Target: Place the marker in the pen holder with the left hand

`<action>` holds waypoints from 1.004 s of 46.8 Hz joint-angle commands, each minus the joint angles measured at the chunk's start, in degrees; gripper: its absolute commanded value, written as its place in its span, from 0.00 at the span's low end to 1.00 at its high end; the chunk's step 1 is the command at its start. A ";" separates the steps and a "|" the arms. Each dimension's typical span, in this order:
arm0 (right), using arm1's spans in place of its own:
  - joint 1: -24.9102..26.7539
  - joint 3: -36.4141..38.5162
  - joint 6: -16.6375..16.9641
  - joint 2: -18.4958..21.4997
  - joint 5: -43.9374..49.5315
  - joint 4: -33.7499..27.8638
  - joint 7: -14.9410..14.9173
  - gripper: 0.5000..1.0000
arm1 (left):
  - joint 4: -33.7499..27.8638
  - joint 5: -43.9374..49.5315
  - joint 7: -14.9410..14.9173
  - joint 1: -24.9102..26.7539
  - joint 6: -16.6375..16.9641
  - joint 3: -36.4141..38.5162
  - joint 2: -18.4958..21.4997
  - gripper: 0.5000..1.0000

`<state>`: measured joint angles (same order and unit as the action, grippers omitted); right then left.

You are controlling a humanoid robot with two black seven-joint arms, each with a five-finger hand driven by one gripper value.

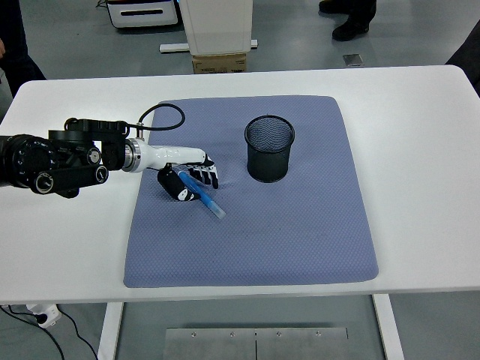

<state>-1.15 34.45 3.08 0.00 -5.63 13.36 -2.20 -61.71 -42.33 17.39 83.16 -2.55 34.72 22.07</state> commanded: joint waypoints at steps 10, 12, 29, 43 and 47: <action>0.01 0.00 0.00 0.00 0.00 0.00 0.00 1.00 | 0.02 -2.93 1.60 -0.02 0.26 0.00 0.17 0.29; 0.01 0.00 0.00 0.00 0.00 0.00 0.00 1.00 | 0.02 -3.72 1.68 -0.02 0.26 0.00 0.25 0.29; 0.01 0.00 0.00 0.00 0.00 0.00 0.00 1.00 | 0.02 -5.66 2.74 -0.19 0.70 0.09 0.26 0.29; 0.01 0.00 0.00 0.00 0.00 0.00 0.00 1.00 | -0.07 -8.03 2.82 -0.54 2.28 0.35 -0.01 0.29; -0.08 0.00 0.00 0.00 0.00 0.00 0.00 1.00 | -0.07 -8.82 2.82 -0.72 2.46 0.44 -0.01 0.27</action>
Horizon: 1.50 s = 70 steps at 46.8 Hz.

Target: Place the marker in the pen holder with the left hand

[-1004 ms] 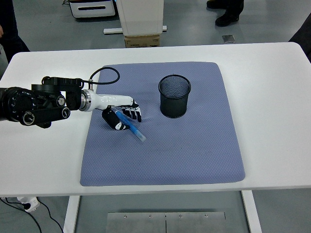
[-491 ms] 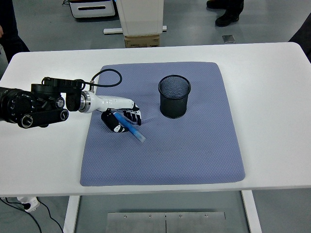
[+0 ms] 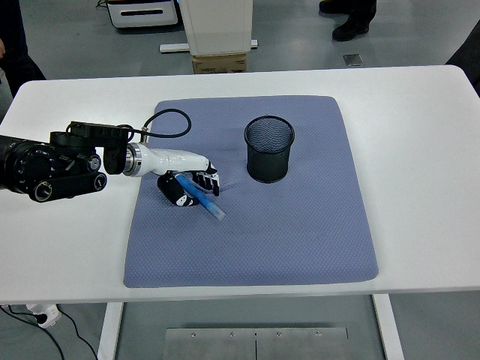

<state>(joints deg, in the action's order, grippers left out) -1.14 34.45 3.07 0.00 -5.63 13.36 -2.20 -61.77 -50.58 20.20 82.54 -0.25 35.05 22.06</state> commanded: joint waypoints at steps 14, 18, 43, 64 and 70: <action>0.00 0.00 0.00 0.00 0.00 0.00 0.00 1.00 | -0.01 -2.25 -0.07 -0.10 0.34 0.19 0.00 0.10; 0.00 0.00 0.00 0.00 0.00 0.00 0.00 1.00 | 0.08 -2.16 -0.07 -0.10 0.34 0.19 0.00 0.00; 0.00 0.00 0.00 0.00 0.00 0.00 0.00 1.00 | 0.08 -1.54 -0.07 -0.01 0.52 0.11 0.53 0.06; 0.00 0.00 0.00 0.00 0.00 0.00 0.00 1.00 | 0.08 -1.37 0.02 0.08 0.52 0.02 0.62 0.24; 0.00 0.00 0.00 0.00 0.00 0.00 0.00 1.00 | 0.08 -1.46 0.02 -0.01 0.43 0.02 0.62 0.21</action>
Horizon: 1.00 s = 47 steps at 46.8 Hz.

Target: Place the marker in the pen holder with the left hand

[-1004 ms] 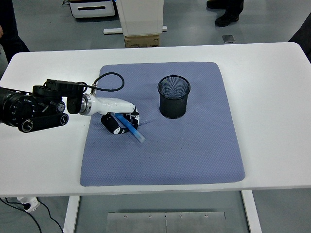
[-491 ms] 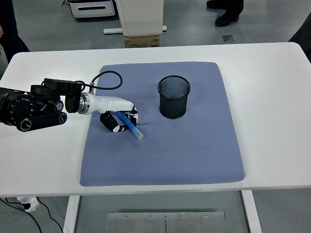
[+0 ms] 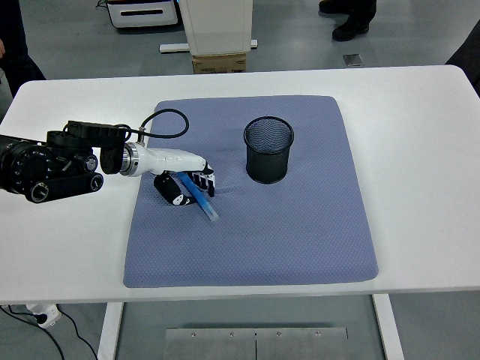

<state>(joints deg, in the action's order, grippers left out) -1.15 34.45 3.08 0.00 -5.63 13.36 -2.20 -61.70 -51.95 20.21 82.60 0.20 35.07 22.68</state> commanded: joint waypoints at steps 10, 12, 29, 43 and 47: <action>0.01 0.00 0.00 0.00 0.00 0.00 0.00 1.00 | 0.00 -0.08 0.00 0.11 -0.29 0.00 0.00 0.02; 0.01 0.00 0.00 0.00 0.00 0.00 0.00 1.00 | 0.00 0.00 0.00 0.19 -0.29 0.00 0.00 0.00; 0.01 0.00 0.00 0.00 0.00 0.00 0.00 1.00 | 0.00 0.18 0.00 0.28 0.06 -0.26 0.26 0.55; 0.01 0.00 0.00 0.00 0.00 0.00 0.00 1.00 | 0.00 0.09 0.00 0.28 -0.12 -0.26 0.08 0.43; 0.01 0.00 0.00 0.00 0.00 0.00 0.00 1.00 | 0.00 0.01 0.00 0.28 -0.29 -0.26 0.08 0.31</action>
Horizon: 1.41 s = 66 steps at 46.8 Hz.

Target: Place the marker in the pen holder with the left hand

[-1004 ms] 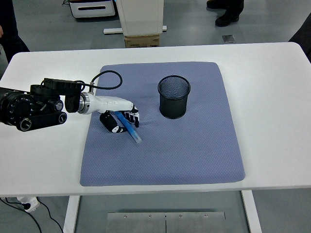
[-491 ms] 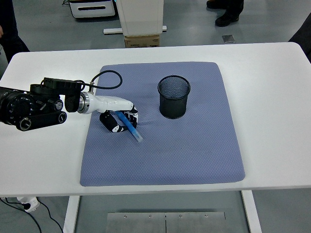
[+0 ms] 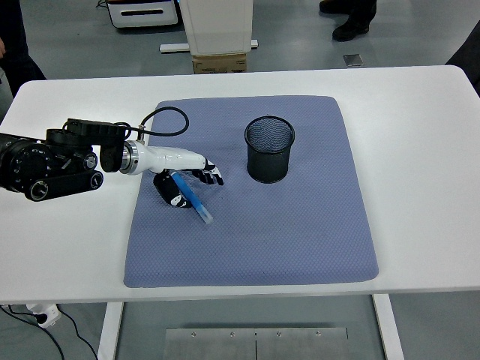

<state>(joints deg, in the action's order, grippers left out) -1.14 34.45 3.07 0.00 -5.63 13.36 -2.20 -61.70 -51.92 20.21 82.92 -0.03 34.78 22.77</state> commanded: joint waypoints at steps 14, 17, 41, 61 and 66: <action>0.00 0.00 0.00 0.00 0.00 0.00 0.00 1.00 | 0.00 -0.02 0.01 -0.04 -0.49 0.11 0.00 0.02; 0.00 0.00 0.00 0.00 0.00 0.00 0.00 1.00 | 0.00 -0.02 0.01 -0.04 -0.49 0.11 0.00 0.01; 0.00 0.00 0.00 0.00 0.00 0.00 0.00 1.00 | 0.00 1.12 0.09 2.33 -0.76 -0.16 0.61 0.00; 0.00 0.00 0.00 0.00 0.00 0.00 0.00 1.00 | 0.18 5.60 0.53 3.92 -0.67 -0.33 2.10 0.00; 0.00 0.00 0.00 0.00 0.00 0.00 0.00 1.00 | 0.26 5.69 0.53 4.18 -0.67 -0.85 2.19 0.00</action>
<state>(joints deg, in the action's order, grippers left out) -1.20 34.45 3.08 0.00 -5.62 13.36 -2.20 -61.48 -46.24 20.74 87.19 -0.70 34.29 24.87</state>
